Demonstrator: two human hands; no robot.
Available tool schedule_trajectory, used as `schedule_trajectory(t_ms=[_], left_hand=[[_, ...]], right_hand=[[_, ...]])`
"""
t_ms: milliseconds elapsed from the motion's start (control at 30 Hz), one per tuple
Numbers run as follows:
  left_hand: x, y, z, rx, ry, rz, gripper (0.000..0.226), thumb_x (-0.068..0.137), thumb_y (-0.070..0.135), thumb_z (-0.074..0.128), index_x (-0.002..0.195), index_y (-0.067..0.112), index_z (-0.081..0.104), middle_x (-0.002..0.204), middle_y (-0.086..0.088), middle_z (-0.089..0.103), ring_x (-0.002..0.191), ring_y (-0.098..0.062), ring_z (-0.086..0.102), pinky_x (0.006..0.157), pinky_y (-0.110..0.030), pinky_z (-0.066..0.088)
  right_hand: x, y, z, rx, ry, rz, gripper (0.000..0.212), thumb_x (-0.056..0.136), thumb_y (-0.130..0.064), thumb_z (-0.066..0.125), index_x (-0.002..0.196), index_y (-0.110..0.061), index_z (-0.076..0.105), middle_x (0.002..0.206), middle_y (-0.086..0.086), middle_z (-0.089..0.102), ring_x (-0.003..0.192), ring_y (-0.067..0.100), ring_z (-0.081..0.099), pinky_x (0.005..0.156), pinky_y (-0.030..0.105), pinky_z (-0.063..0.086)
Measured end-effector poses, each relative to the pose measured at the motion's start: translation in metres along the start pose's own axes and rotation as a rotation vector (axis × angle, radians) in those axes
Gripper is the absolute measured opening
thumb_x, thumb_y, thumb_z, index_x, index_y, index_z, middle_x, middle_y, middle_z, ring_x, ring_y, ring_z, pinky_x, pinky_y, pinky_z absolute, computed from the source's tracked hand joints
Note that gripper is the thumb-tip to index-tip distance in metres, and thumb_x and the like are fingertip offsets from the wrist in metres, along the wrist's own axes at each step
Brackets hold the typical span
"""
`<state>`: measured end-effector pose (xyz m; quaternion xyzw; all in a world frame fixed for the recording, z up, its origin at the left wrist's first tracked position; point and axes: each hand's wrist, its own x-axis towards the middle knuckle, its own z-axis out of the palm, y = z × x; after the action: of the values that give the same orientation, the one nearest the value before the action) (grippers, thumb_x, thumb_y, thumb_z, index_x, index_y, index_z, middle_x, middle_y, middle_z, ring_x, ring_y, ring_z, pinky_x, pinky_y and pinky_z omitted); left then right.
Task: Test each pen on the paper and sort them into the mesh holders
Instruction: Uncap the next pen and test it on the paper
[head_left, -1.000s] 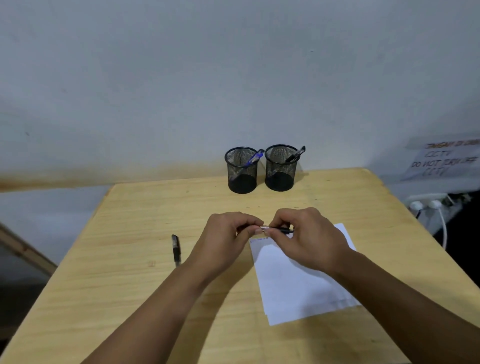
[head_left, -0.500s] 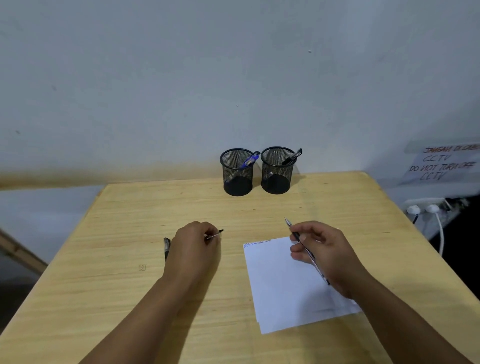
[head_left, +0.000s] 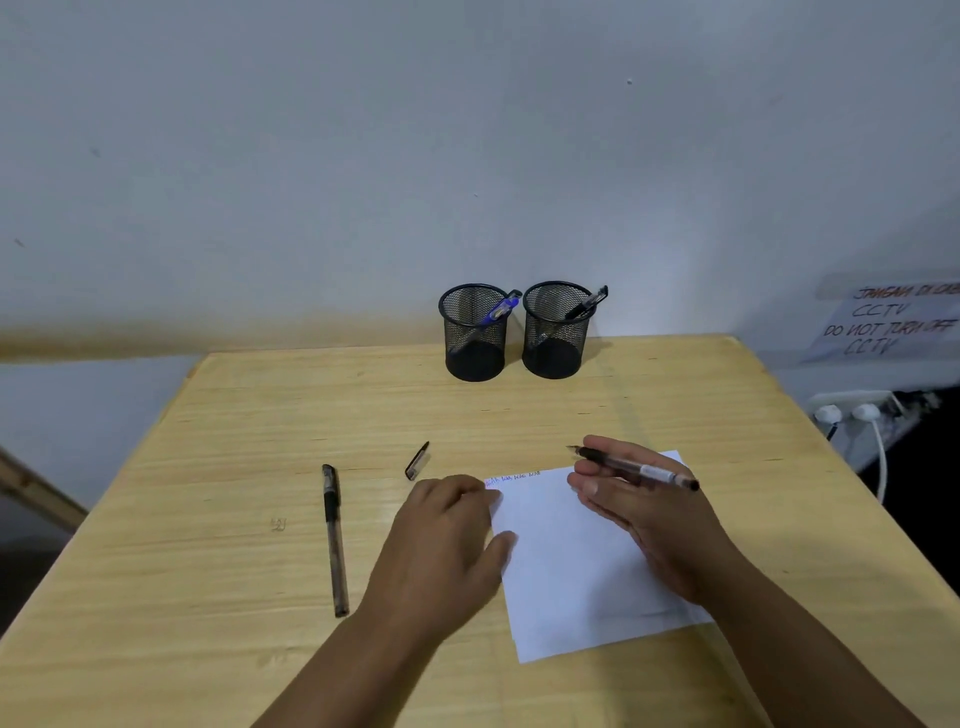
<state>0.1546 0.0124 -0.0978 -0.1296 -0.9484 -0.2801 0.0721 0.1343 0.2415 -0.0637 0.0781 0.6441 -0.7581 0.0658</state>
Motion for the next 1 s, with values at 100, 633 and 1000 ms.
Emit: schedule_trajectory(t_ms=[100,633,1000], left_hand=[[0.000,-0.001,0.002,0.036,-0.032,0.005,0.049,0.081,0.056,0.054,0.123,0.029,0.060,0.130,0.014,0.053,0.120,-0.011,0.042,0.098,-0.027,0.037],[0.000,0.001,0.004,0.186,-0.060,0.018,0.060,0.084,0.061,0.048,0.133,0.027,0.054,0.143,0.012,0.050,0.123,-0.019,0.039,0.099,-0.034,0.039],[0.005,0.005,0.002,0.230,-0.114,-0.012,0.060,0.084,0.063,0.039,0.136,0.033,0.044,0.142,0.019,0.040,0.122,-0.015,0.033,0.096,-0.033,0.033]], right_hand=[[0.007,0.003,0.008,-0.099,0.149,-0.077,0.019,0.089,-0.003,0.068,0.100,-0.017,0.074,0.089,0.011,0.077,0.086,0.028,0.075,0.084,0.040,0.058],[0.020,0.006,0.026,-0.590,0.279,-0.209,0.009,0.084,-0.017,0.075,0.092,-0.021,0.074,0.086,-0.007,0.076,0.079,0.004,0.070,0.069,0.010,0.049],[0.025,0.016,0.029,-0.654,0.312,-0.195,0.011,0.085,-0.028,0.071,0.082,-0.024,0.060,0.072,-0.008,0.073,0.071,-0.005,0.066,0.059,0.006,0.041]])
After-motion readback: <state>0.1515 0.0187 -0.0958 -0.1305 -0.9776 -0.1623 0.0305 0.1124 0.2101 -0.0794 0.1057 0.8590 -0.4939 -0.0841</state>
